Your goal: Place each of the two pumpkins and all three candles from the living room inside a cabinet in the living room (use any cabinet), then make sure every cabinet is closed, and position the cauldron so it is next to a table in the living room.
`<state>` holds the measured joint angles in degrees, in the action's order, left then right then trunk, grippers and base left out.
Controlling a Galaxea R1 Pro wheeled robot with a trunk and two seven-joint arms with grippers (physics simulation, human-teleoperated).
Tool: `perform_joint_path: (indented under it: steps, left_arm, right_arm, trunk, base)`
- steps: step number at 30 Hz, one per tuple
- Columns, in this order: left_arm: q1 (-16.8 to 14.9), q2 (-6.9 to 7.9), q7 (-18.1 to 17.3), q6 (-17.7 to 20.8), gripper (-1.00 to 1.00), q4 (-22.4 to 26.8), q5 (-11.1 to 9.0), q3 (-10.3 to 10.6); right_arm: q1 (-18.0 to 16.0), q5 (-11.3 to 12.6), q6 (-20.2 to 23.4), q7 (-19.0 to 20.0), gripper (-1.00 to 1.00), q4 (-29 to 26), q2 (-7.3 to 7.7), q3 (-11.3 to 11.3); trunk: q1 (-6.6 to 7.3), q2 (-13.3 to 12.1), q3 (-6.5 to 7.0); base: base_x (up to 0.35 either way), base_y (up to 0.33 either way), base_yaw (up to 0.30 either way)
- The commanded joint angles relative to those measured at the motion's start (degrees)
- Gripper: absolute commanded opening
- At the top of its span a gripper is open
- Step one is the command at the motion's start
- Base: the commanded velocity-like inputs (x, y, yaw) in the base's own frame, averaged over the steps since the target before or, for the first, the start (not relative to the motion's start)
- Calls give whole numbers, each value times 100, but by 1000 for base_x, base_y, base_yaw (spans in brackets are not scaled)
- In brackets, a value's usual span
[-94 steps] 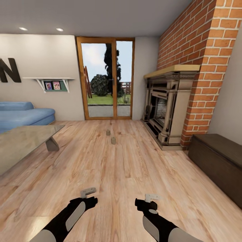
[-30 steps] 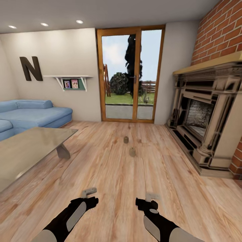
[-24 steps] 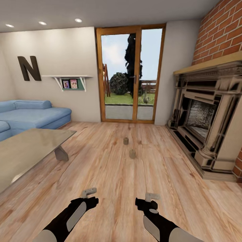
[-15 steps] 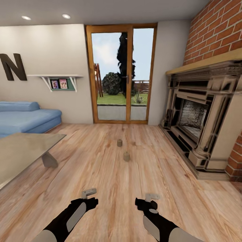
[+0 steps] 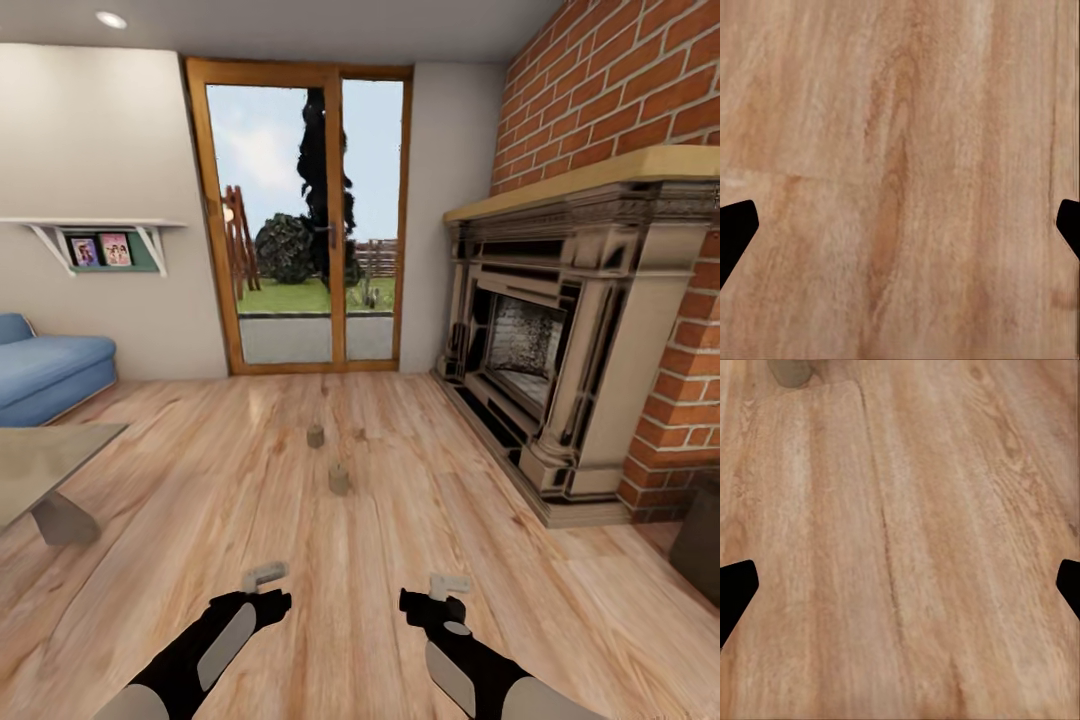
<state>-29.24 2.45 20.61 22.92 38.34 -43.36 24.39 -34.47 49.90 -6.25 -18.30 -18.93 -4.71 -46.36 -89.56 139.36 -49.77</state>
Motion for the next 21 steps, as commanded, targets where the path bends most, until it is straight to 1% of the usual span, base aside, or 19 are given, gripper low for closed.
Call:
perform_joint_path:
  steps: [1, 4, 6, 9, 12, 17, 21]
  left_arm:
    - [-3, 10, 57, 5, 100, 15, -62, 38]
    - [-3, 10, 56, 3, 100, 15, -66, 40]
    - [-3, 12, 56, 2, 100, 15, -67, 34]
    - [-3, 17, 53, 2, 100, 15, -70, 26]
    - [-3, 12, 53, 2, 100, 11, -69, 36]
    - [-3, -136, 56, -13, 100, -161, -53, 54]
    - [-3, -169, 57, -31, 100, -205, -46, 46]
  right_arm:
    - [-7, 62, -31, -1, 100, 2, 1, -43]
    - [-7, 73, 8, 123, 100, 3, 4, -28]
    - [-7, 82, 162, 168, 100, 3, 6, -20]
    - [-7, 88, 353, 200, 100, 19, 5, -12]
    - [-7, 89, 408, 250, 100, 36, 5, -7]
    - [-7, 94, 553, 305, 100, 44, 5, -5]
    - [-7, 98, 578, 478, 100, 69, 5, -5]
  trunk:
    - [-1, 3, -6]
    - [-1, 3, -6]
    - [-1, 3, -6]
    - [-1, 3, -6]
    - [-1, 3, -6]
    - [-1, 3, -6]
    - [-1, 3, -6]
  base:
    - [169, 65, -283]
    - [159, 106, -285]
    - [164, 177, -289]
    - [170, 228, -292]
    - [151, 261, -294]
    - [77, 297, -295]
    - [9, 323, -297]
